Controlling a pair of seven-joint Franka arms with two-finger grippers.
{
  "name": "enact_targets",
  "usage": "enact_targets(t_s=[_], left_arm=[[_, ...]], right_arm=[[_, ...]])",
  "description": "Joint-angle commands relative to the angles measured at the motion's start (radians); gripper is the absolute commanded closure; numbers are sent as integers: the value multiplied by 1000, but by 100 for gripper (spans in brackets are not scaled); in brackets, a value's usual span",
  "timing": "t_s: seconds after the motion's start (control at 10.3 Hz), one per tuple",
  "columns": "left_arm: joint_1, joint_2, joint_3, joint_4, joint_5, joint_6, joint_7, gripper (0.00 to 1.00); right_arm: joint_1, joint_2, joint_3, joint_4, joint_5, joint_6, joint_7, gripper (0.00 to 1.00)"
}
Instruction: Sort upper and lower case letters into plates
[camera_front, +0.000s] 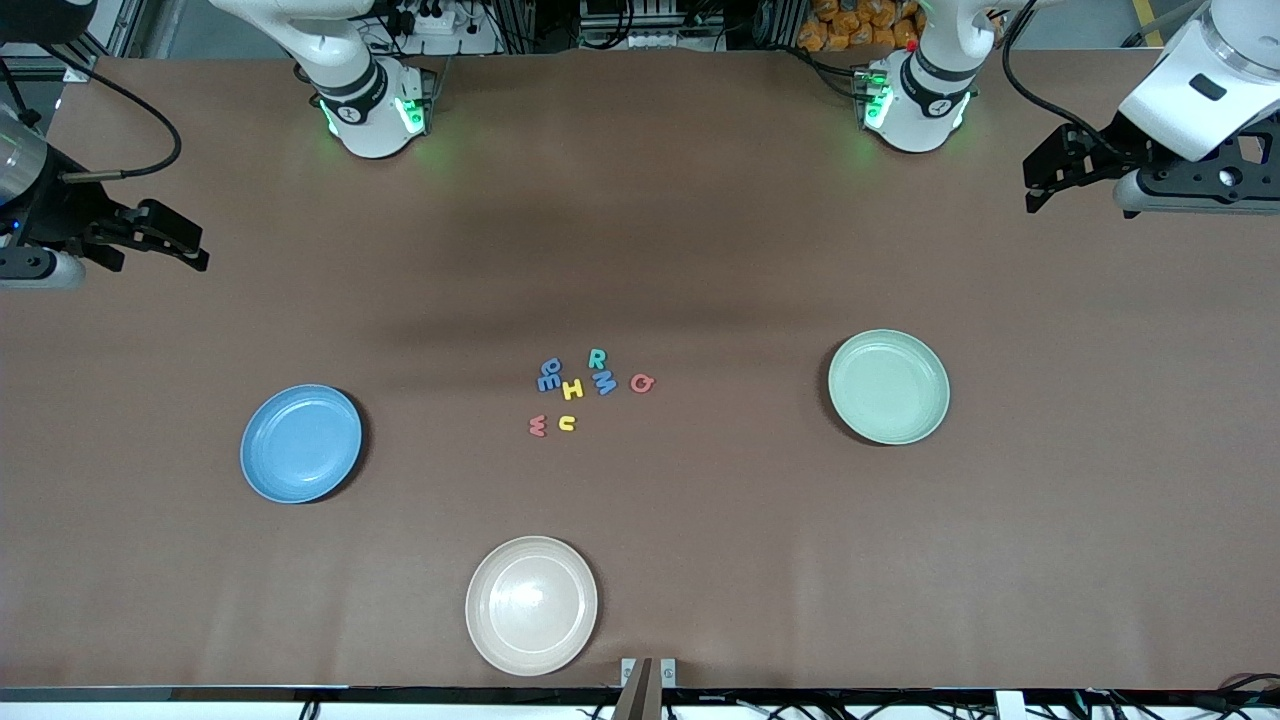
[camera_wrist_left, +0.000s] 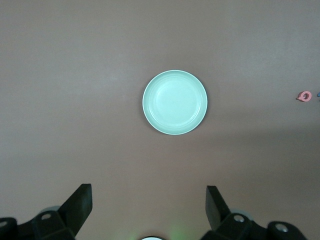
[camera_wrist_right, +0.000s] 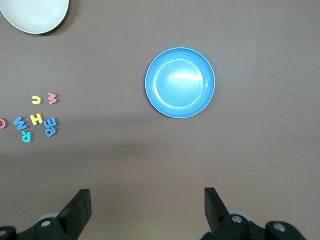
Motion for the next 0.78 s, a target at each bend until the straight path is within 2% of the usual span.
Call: enact_targets(t_s=[0.0, 0.68], left_arm=[[13, -21, -10, -7, 25, -9, 3, 0], [-5, 8, -15, -4, 16, -8, -28, 0]], right_arm=[[7, 1, 0, 3, 0, 6, 19, 0], [7, 8, 0, 2, 2, 17, 19, 0]])
